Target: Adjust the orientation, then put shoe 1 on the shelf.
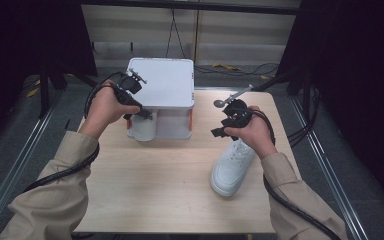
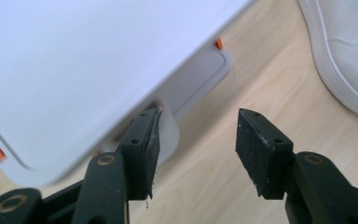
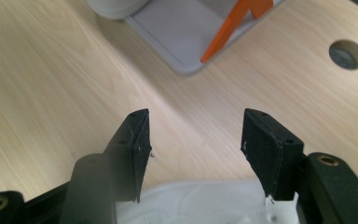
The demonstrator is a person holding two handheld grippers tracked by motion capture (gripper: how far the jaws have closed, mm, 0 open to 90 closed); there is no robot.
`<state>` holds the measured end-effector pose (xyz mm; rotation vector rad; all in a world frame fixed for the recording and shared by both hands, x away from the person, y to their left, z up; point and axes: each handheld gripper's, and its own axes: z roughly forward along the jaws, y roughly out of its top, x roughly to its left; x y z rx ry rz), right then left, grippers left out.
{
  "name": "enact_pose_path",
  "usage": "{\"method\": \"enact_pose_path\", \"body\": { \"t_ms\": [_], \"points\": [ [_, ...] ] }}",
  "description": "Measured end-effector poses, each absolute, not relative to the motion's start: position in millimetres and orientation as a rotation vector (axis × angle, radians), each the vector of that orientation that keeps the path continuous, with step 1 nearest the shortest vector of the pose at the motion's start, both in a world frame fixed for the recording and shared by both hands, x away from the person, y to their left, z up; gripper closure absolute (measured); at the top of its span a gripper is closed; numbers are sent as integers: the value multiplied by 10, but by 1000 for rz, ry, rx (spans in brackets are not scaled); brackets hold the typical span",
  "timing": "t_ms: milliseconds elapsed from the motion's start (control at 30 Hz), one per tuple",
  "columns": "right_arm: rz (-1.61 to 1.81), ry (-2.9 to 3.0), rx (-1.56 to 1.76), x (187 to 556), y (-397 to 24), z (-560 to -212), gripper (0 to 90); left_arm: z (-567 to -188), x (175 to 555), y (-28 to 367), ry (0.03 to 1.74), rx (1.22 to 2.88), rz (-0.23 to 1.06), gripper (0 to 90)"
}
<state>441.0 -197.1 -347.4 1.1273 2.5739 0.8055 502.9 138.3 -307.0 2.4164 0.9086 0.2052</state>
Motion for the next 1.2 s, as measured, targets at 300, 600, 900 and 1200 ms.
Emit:
{"method": "enact_pose_path", "body": {
  "t_ms": [300,600,900,1200],
  "points": [
    [758,2578,1157,4327,-2200,-3579,402,-3126,5201,1371,949,2386,219,480],
    [690,2604,1178,4284,-2432,-3655,396,-3197,5316,1357,992,2343,224,515],
    [669,2602,1219,4282,-2626,-3694,395,-3206,5416,1352,1040,2293,215,602],
    [662,2587,1236,4292,-2756,-3640,395,-3247,5452,1352,1087,2265,257,704]
  ]
}}
